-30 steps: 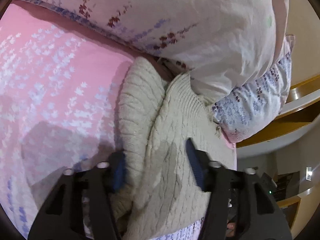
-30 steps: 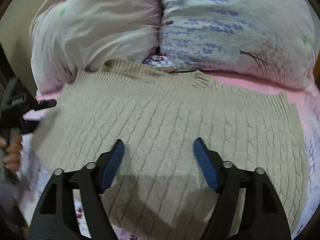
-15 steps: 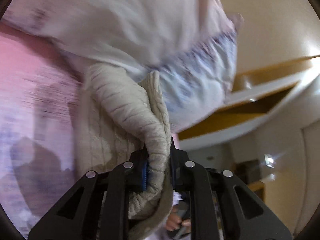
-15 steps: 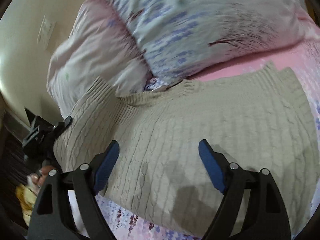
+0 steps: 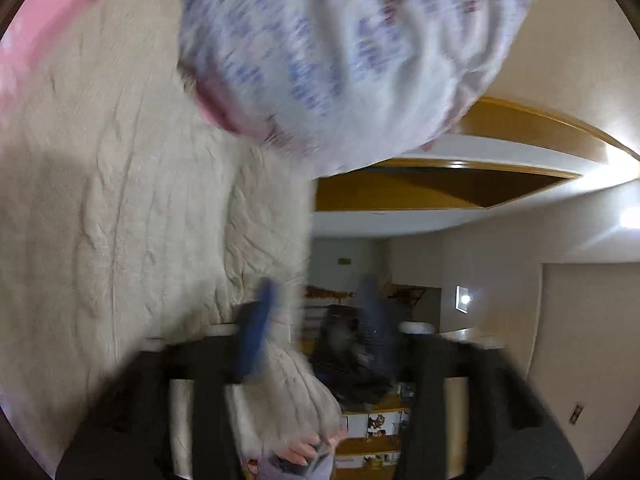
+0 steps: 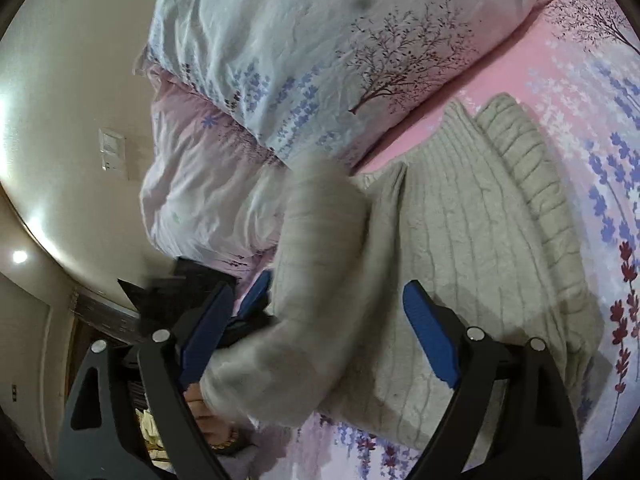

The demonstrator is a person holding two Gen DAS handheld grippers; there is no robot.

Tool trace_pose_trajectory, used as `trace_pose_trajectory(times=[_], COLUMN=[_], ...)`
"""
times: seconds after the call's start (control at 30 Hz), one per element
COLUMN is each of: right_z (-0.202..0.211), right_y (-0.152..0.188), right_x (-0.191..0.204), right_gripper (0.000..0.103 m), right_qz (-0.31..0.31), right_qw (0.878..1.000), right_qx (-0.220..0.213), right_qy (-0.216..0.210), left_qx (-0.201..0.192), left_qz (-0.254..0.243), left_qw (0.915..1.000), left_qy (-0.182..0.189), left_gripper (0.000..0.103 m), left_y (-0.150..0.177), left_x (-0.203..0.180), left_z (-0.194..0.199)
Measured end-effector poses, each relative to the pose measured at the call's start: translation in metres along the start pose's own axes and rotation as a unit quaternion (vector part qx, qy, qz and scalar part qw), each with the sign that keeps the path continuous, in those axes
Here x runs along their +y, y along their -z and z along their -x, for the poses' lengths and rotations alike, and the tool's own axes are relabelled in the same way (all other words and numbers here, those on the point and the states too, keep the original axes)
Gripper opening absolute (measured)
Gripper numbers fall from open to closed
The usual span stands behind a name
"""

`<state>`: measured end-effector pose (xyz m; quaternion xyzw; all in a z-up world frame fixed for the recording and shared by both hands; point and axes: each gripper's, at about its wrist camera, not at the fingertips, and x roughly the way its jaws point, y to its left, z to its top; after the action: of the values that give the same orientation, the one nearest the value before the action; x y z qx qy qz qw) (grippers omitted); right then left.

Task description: Fold small clothes

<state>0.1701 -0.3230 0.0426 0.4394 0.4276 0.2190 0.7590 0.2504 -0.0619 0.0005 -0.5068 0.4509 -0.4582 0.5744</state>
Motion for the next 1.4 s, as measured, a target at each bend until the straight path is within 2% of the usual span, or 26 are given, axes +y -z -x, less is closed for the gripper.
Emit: trace_pose_trajectory(times=[0.07, 0.13, 0.17, 0.2, 0.23, 0.27, 0.37, 0.4, 0.47, 0.5, 0.53, 0.63, 0.73, 0.8, 0.93, 1.03, 1.1, 1.17, 1.2, 1.23, 1.33, 1.4], right_z=[-0.006, -0.012, -0.014, -0.015, -0.018, -0.02, -0.032, -0.033, -0.032, -0.032, -0.033, -0.04, -0.038, -0.027, 0.005, 0.027, 0.028, 0.017, 0.013, 0.015, 0.027, 0.024], right_y=[-0.002, -0.005, -0.006, -0.006, -0.007, -0.007, -0.006, -0.005, -0.004, -0.003, -0.002, 0.006, 0.004, -0.004, -0.018, -0.023, -0.026, -0.026, -0.024, -0.022, -0.021, -0.019], right_x=[0.003, 0.006, 0.006, 0.005, 0.006, 0.006, 0.007, 0.005, 0.005, 0.004, 0.005, 0.017, 0.026, 0.036, 0.058, 0.048, 0.02, -0.014, -0.025, -0.03, -0.015, -0.012], right_gripper=[0.087, 0.084, 0.082, 0.076, 0.071, 0.069, 0.059, 0.054, 0.051, 0.047, 0.036, 0.022, 0.017, 0.014, 0.014, 0.014, 0.014, 0.014, 0.014, 0.014, 0.014, 0.018], right_qz=[0.004, 0.009, 0.011, 0.012, 0.013, 0.015, 0.029, 0.033, 0.031, 0.031, 0.036, 0.074, 0.097, 0.113, 0.145, 0.141, 0.104, 0.062, 0.047, 0.039, 0.057, 0.071], right_qw=[1.0, 0.999, 0.998, 0.997, 0.996, 0.995, 0.992, 0.991, 0.99, 0.99, 0.989, 0.987, 0.985, 0.982, 0.973, 0.965, 0.964, 0.963, 0.966, 0.97, 0.972, 0.967], right_qx=[0.009, 0.015, 0.015, 0.014, 0.012, 0.012, 0.018, 0.019, 0.017, 0.018, 0.019, 0.034, 0.013, -0.019, -0.083, -0.119, -0.113, -0.079, -0.071, -0.079, -0.1, -0.088], right_qy=[0.019, 0.045, 0.055, 0.07, 0.087, 0.095, 0.119, 0.13, 0.137, 0.139, 0.139, 0.137, 0.144, 0.148, 0.157, 0.187, 0.216, 0.248, 0.246, 0.226, 0.205, 0.229], left_qx=[-0.022, -0.043, -0.048, -0.054, -0.057, -0.057, -0.06, -0.062, -0.064, -0.061, -0.054, -0.036, -0.034, -0.034, -0.039, -0.039, -0.035, -0.029, -0.026, -0.025, -0.021, -0.018], left_qz=[-0.038, -0.079, -0.097, -0.121, -0.142, -0.152, -0.193, -0.201, -0.205, -0.204, -0.198, -0.193, -0.194, -0.193, -0.205, -0.208, -0.204, -0.2, -0.2, -0.201, -0.207, -0.207], left_qw=[0.9987, 0.9921, 0.9861, 0.9747, 0.9638, 0.9584, 0.928, 0.915, 0.9016, 0.8995, 0.902, 0.9076, 0.9096, 0.9129, 0.913, 0.9151, 0.9157, 0.9173, 0.9176, 0.917, 0.9153, 0.9161], left_qy=[-0.025, -0.087, -0.126, -0.18, -0.218, -0.234, -0.313, -0.345, -0.375, -0.382, -0.38, -0.371, -0.366, -0.358, -0.351, -0.343, -0.344, -0.343, -0.343, -0.344, -0.345, -0.343], left_gripper=[0.073, 0.076, 0.076, 0.076, 0.076, 0.076, 0.076, 0.076, 0.076, 0.077, 0.078, 0.082, 0.082, 0.082, 0.086, 0.086, 0.086, 0.086, 0.086, 0.086, 0.086, 0.086], left_y=[0.001, 0.003, 0.004, 0.008, 0.013, 0.012, 0.018, 0.019, 0.021, 0.022, 0.022, 0.025, 0.024, 0.024, 0.026, 0.026, 0.024, 0.022, 0.022, 0.023, 0.023, 0.022], left_x=[-0.018, -0.034, -0.039, -0.043, -0.044, -0.04, -0.033, -0.029, -0.02, -0.014, -0.008, 0.001, 0.001, -0.002, -0.013, -0.015, -0.012, -0.011, -0.01, -0.01, -0.011, -0.01], left_z=[0.02, 0.039, 0.044, 0.05, 0.052, 0.057, 0.057, 0.056, 0.059, 0.059, 0.058, 0.056, 0.051, 0.049, 0.052, 0.055, 0.052, 0.046, 0.044, 0.042, 0.037, 0.034])
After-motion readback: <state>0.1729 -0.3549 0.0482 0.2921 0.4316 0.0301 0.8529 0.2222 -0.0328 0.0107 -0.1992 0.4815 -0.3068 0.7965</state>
